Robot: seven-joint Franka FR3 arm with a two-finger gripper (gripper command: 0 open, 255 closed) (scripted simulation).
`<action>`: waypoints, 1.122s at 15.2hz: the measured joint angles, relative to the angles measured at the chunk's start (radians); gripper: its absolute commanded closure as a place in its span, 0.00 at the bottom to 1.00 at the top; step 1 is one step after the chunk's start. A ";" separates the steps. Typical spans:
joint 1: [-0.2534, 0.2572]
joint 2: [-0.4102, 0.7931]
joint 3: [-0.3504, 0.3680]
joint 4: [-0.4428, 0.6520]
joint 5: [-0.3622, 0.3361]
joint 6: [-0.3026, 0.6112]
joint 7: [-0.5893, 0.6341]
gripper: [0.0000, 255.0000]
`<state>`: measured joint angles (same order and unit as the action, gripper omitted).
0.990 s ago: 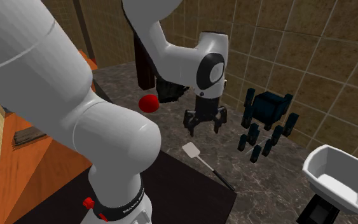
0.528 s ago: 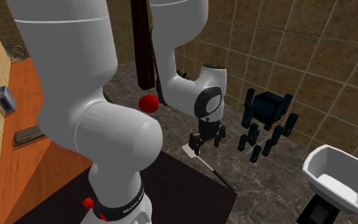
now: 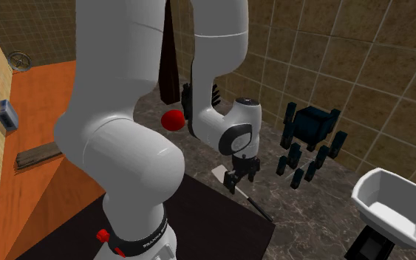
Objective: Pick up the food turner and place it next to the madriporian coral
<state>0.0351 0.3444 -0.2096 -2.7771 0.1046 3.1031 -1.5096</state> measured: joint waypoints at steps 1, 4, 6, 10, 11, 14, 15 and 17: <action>-0.017 0.019 0.015 0.006 0.003 0.014 -0.005 0.00; -0.051 0.067 0.047 0.021 0.008 0.048 -0.012 0.00; -0.055 0.073 0.051 0.024 0.008 0.053 -0.012 0.00; -0.056 0.075 0.052 0.025 0.008 0.054 -0.012 0.00; -0.056 0.075 0.052 0.025 0.008 0.054 -0.012 1.00; -0.056 0.075 0.052 0.025 0.008 0.054 -0.012 1.00; -0.056 0.075 0.052 0.025 0.008 0.054 -0.012 1.00; -0.056 0.075 0.052 0.025 0.008 0.054 -0.012 1.00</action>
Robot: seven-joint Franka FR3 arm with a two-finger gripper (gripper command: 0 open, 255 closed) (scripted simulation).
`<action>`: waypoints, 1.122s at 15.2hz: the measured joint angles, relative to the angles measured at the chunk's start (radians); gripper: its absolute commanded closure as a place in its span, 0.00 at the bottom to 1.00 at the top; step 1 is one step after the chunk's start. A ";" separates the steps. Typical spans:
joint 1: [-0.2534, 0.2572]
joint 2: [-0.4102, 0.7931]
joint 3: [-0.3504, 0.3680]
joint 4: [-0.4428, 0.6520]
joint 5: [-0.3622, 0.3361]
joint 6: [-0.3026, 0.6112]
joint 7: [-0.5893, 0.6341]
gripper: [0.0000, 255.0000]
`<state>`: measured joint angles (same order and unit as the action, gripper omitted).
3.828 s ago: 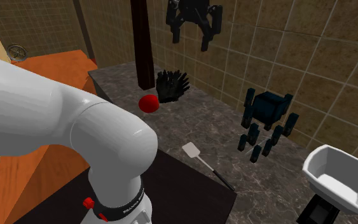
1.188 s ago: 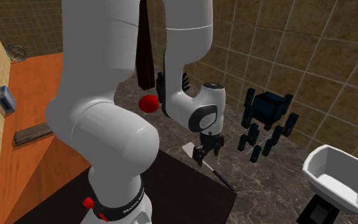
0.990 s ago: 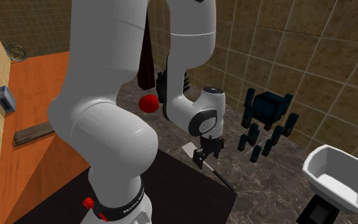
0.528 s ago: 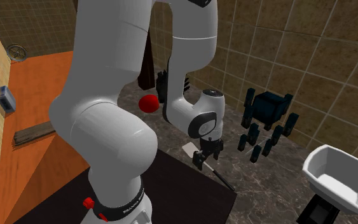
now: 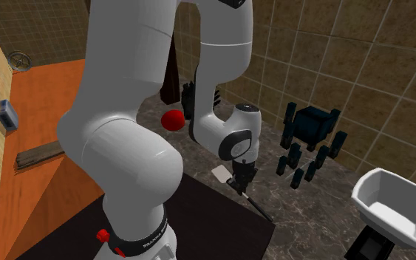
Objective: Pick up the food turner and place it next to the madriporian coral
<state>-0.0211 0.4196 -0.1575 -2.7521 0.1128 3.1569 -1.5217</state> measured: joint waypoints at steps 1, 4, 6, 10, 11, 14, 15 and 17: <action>0.000 0.000 0.000 0.000 0.000 0.000 0.000 1.00; 0.000 0.000 0.000 0.000 0.000 0.000 0.000 1.00; 0.015 -0.023 -0.014 -0.007 -0.001 -0.017 0.001 1.00; 0.070 -0.105 -0.076 -0.036 -0.015 -0.072 0.007 1.00; 0.088 -0.124 -0.095 -0.041 -0.022 -0.087 0.012 1.00; 0.145 -0.185 -0.164 -0.051 -0.056 -0.139 0.033 1.00; 0.168 -0.207 -0.189 -0.058 -0.074 -0.155 0.047 1.00; 0.206 -0.248 -0.238 -0.065 -0.115 -0.188 0.076 1.00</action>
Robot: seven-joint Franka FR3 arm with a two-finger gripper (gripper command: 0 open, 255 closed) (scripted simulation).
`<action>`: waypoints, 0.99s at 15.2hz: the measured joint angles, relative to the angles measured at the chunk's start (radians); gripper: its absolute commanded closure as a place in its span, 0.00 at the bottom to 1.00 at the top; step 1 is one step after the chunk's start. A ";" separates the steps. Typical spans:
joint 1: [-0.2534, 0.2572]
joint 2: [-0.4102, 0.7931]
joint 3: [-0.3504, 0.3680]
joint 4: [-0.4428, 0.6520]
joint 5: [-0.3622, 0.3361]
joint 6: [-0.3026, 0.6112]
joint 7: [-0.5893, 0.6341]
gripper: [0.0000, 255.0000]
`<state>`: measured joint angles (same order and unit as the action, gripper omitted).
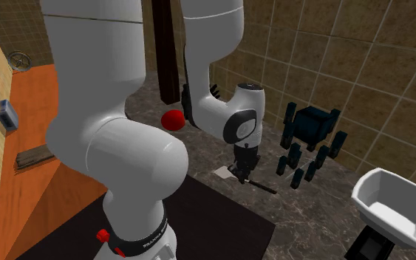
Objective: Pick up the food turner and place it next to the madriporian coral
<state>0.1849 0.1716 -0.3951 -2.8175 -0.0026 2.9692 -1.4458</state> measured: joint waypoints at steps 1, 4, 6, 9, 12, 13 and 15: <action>0.018 -0.020 -0.021 -0.004 -0.024 -0.015 0.019 1.00; 0.053 -0.088 -0.081 -0.012 -0.111 -0.071 0.076 1.00; 0.062 -0.133 -0.104 -0.017 -0.167 -0.109 0.114 1.00; 0.057 -0.204 -0.119 -0.020 -0.240 -0.172 0.160 1.00; 0.045 -0.270 -0.118 -0.019 -0.288 -0.236 0.190 1.00; 0.041 -0.290 -0.117 -0.019 -0.299 -0.255 0.194 1.00; 0.036 -0.325 -0.112 -0.010 -0.310 -0.298 0.202 1.00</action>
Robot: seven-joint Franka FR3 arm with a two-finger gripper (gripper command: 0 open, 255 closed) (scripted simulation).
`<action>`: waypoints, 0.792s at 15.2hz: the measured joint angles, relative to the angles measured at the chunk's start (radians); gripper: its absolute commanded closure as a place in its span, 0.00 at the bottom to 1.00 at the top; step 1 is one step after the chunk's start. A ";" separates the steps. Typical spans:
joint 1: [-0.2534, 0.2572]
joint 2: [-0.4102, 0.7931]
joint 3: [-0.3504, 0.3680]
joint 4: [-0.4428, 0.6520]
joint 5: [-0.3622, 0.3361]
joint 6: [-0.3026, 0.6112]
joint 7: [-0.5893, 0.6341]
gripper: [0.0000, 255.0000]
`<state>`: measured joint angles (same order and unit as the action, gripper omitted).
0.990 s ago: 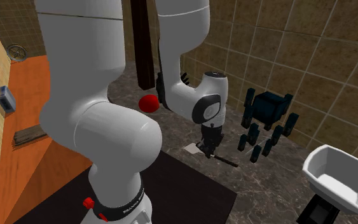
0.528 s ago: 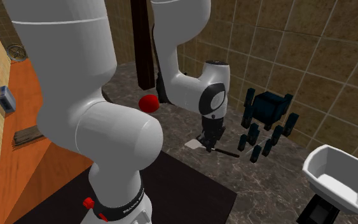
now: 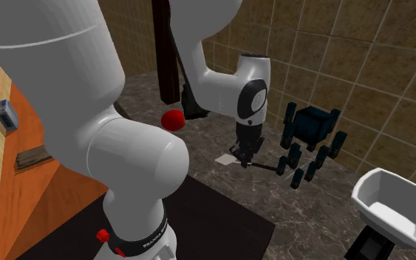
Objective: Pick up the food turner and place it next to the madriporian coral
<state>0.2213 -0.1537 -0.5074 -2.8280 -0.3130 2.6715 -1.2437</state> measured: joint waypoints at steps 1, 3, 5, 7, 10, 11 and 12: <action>-0.004 -0.023 0.004 0.000 -0.009 -0.022 0.008 1.00; -0.011 -0.064 0.013 0.000 -0.023 -0.063 0.019 1.00; -0.016 -0.101 0.019 0.006 -0.031 -0.105 0.022 1.00; -0.022 -0.137 0.025 0.012 -0.036 -0.146 0.023 1.00; -0.027 -0.187 0.037 0.021 -0.040 -0.205 0.028 1.00; -0.029 -0.202 0.040 0.026 -0.041 -0.226 0.027 1.00; -0.030 -0.217 0.044 0.031 -0.040 -0.245 0.028 1.00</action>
<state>0.1914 -0.3710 -0.4633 -2.7968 -0.3529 2.4262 -1.2159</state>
